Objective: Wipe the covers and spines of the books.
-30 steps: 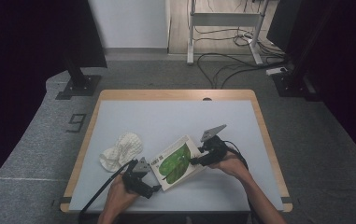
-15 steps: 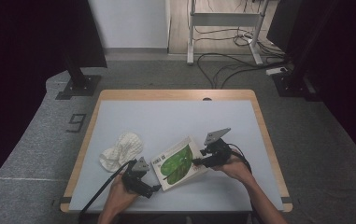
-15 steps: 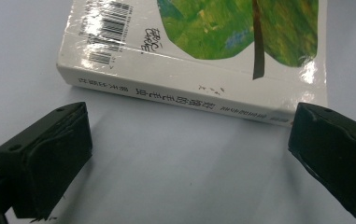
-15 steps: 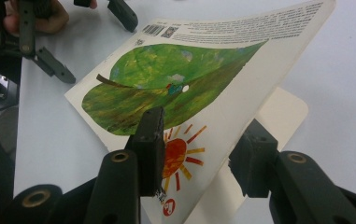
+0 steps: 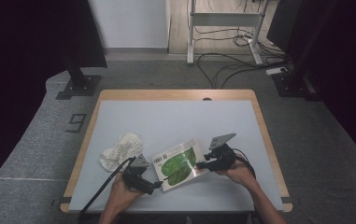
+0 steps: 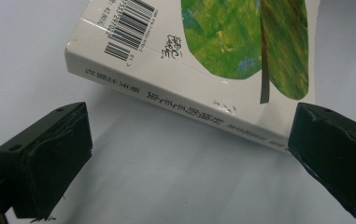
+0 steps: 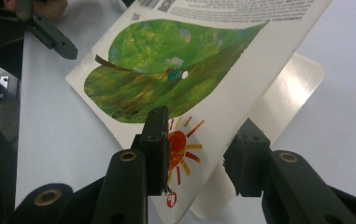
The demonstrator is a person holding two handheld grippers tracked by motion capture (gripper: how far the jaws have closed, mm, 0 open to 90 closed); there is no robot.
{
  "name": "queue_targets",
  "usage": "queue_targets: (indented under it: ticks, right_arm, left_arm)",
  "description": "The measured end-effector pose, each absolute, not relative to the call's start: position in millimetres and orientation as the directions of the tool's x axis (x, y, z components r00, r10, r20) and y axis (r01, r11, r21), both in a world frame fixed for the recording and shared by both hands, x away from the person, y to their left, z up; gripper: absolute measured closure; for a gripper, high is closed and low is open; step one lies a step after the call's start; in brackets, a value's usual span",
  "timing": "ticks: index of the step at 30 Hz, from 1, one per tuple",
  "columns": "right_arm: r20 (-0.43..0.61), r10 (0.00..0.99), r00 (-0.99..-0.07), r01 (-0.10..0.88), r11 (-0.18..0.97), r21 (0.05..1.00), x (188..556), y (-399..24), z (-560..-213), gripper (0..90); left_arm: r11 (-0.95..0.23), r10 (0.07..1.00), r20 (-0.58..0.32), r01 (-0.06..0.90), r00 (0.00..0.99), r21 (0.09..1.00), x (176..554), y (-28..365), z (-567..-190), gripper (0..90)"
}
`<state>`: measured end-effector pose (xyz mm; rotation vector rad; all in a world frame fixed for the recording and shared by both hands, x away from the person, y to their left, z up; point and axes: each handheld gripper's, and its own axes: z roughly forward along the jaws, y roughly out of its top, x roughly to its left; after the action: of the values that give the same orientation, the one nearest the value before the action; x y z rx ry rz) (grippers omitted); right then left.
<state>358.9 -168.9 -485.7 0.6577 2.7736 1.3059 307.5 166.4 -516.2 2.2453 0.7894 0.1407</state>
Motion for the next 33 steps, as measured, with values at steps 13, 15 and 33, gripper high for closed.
queue_targets:
  ticks: [13, 15, 33]
  right_arm:
    - [0.184, 0.387, -0.903, 0.386, 0.548, 0.742, 351.8, -179.4, -498.3, 63.5]
    - [0.188, 0.388, -0.902, 0.388, 0.540, 0.747, 351.6, -180.4, -500.5, 63.4]
    - [0.215, 0.464, -0.859, 0.447, 0.477, 0.757, 362.7, -192.2, -495.9, 40.6]
  left_arm:
    - [-0.536, 0.550, -0.119, 0.458, 0.827, 0.709, 305.4, 154.5, -506.7, 16.5]
    - [-0.538, 0.546, -0.111, 0.449, 0.831, 0.714, 304.5, 154.3, -504.8, 21.6]
    - [-0.518, 0.552, -0.106, 0.440, 0.827, 0.733, 306.7, 153.9, -492.7, 37.2]
